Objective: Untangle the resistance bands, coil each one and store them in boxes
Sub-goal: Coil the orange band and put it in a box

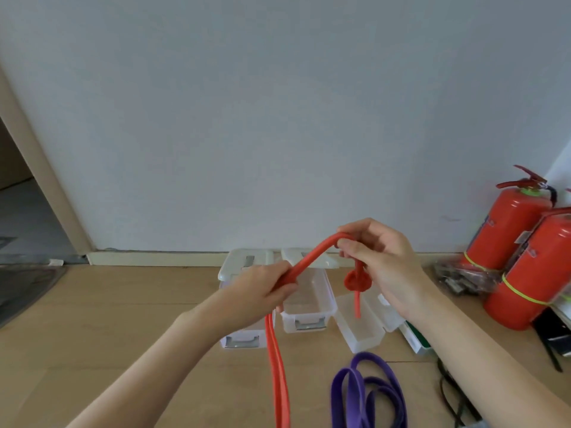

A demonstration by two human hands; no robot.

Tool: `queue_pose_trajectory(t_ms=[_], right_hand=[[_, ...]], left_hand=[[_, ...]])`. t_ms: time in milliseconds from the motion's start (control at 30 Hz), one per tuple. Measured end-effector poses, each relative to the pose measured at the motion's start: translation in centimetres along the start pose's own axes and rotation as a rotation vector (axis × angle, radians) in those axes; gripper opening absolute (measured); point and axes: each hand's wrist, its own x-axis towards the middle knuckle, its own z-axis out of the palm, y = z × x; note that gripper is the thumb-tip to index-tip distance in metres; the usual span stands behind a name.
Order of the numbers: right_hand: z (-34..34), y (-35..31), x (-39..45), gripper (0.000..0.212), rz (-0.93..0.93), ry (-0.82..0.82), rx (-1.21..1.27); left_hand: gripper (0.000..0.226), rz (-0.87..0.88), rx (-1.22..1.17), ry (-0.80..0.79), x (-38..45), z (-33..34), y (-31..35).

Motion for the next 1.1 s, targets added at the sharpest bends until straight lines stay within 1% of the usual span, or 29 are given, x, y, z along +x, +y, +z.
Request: queue_pose_trajectory(t_ms=[67,100,167,233,267,300,333,367,400,433,467,500,533,567,600,633,667,700,733,767,800,900,1000,1067,1100], right_hand=[[0.1,-0.2,-0.1,0.014,-0.018,-0.007,0.055],[0.0,-0.3,-0.1,0.014,-0.018,0.0,0.089],[-0.2,-0.2,0.0,0.012,-0.003,0.039,0.132],[-0.6,-0.2,0.2,0.015,0.017,0.112,0.177],[-1.0,-0.2,0.4,0.013,0.027,0.15,0.225],[-1.4,-0.2,0.5,0.012,0.039,0.173,0.27],[-1.9,-0.2,0.7,0.011,0.056,0.174,0.269],[-2.4,-0.1,0.8,0.01,0.083,0.146,0.174],[-2.8,0.0,0.8,0.008,0.128,0.07,-0.011],[-3.1,0.3,0.7,0.009,0.196,-0.057,-0.227],[-3.0,0.7,0.4,0.014,0.277,-0.22,-0.412],[-2.8,1.1,0.1,0.022,0.342,-0.379,-0.522],[-2.2,1.4,-0.1,0.035,0.374,-0.495,-0.544],[-1.5,1.7,-0.2,0.05,0.365,-0.545,-0.506],[-0.7,1.8,-0.3,0.061,0.332,-0.541,-0.435],[0.0,2.0,-0.2,0.063,0.291,-0.512,-0.343],[0.5,2.2,-0.2,0.054,0.247,-0.486,-0.263],[1.0,2.2,-0.2,0.039,0.204,-0.463,-0.227],[1.4,2.0,-0.2,0.025,0.173,-0.442,-0.236],[1.7,1.9,-0.1,0.016,0.149,-0.42,-0.264],[1.8,1.9,-0.1,0.013,0.124,-0.398,-0.288],[1.8,1.5,0.1,0.011,0.008,-0.323,-0.299],[1.8,0.9,0.2,0.011,-0.112,-0.225,-0.224],[1.6,0.9,0.2,0.01,-0.163,-0.16,-0.18],[1.5,0.9,0.1,0.012,-0.18,-0.131,-0.168]], left_hand=[[0.016,-0.015,-0.031,0.071,0.4,1.3,-0.7],[0.019,-0.033,-0.059,0.081,0.6,2.0,-1.0],[0.02,-0.073,-0.095,0.03,0.4,3.7,-1.8],[0.023,-0.114,-0.11,-0.051,0.1,5.1,-2.4],[0.025,-0.129,-0.117,-0.047,0.2,5.1,-2.6],[0.026,-0.164,-0.134,-0.002,0.4,4.5,-2.4],[0.028,-0.197,-0.174,0.101,0.6,3.5,-2.3],[0.028,-0.21,-0.244,0.24,0.7,2.1,-1.9],[0.026,-0.164,-0.298,0.392,0.5,0.4,-1.7],[0.023,-0.063,-0.281,0.514,0.2,-1.1,-1.2],[0.02,0.042,-0.21,0.563,-0.2,-2.2,-0.8],[0.017,0.109,-0.112,0.551,-0.6,-2.9,-0.2],[0.014,0.123,-0.014,0.492,-0.8,-2.8,0.3],[0.012,0.11,0.075,0.415,-0.8,-2.3,0.8],[0.016,0.091,0.178,0.346,-0.6,-1.5,1.1],[0.022,0.085,0.296,0.277,-0.4,-0.7,1.4],[0.026,0.087,0.392,0.214,-0.2,0.0,1.5],[0.028,0.084,0.432,0.162,-0.2,0.5,1.4],[0.026,0.074,0.431,0.141,-0.1,0.7,1.0],[0.024,0.062,0.405,0.129,-0.2,0.7,0.5],[0.022,0.052,0.38,0.11,-0.3,0.7,0.0],[0.018,-0.025,0.214,0.073,-0.4,1.8,-1.3],[0.016,-0.127,0.107,0.034,-1.3,3.8,-2.6],[0.012,-0.272,-0.038,0.069,-1.7,5.2,-3.1],[0.015,-0.317,-0.038,0.044,-1.7,5.4,-3.0]])
